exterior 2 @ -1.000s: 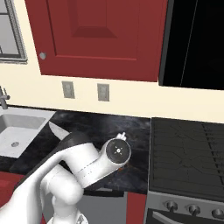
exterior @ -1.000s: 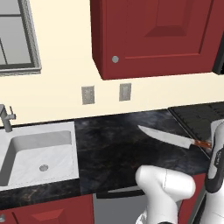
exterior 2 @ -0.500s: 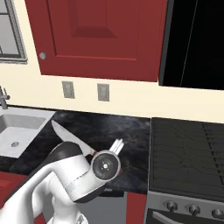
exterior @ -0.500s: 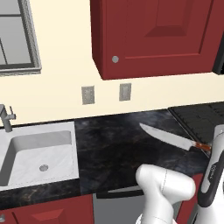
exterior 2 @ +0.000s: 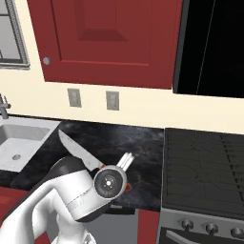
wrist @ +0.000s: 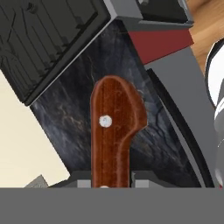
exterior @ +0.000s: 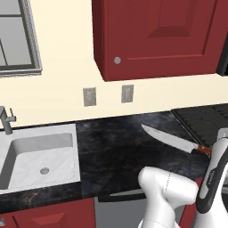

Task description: Move the cutting board and knife to the sink. Then move spray from the cabinet to the counter.

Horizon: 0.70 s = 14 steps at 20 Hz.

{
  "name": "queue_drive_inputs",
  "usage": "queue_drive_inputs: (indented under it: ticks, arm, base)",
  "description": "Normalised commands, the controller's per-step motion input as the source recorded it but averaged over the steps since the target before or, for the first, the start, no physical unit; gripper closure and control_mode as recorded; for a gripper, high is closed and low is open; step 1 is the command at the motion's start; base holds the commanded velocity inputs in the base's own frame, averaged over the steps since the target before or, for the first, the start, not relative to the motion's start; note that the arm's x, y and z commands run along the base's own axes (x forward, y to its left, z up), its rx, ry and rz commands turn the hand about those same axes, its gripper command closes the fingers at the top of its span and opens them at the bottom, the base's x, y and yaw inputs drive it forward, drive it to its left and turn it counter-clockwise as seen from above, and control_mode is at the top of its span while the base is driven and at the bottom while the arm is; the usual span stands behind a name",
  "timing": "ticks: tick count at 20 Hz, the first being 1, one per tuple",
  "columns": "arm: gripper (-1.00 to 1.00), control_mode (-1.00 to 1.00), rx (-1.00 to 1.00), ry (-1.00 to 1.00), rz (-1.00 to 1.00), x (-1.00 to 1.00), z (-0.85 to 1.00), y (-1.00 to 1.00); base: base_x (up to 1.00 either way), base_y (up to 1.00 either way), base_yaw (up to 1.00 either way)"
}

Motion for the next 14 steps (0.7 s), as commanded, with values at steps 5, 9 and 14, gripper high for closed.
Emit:
queue_drive_inputs:
  ticks: [5,9,14]
  arm:
    - [1.00,1.00,0.00,0.00,0.00,0.00,0.00,0.00]
    - [1.00,1.00,0.00,0.00,0.00,0.00,0.00,0.00]
    - [1.00,1.00,0.00,0.00,0.00,0.00,0.00,0.00]
  base:
    - [-0.37,0.00,0.00]
    - [-0.68,0.00,0.00]
    - [-0.66,0.00,0.00]
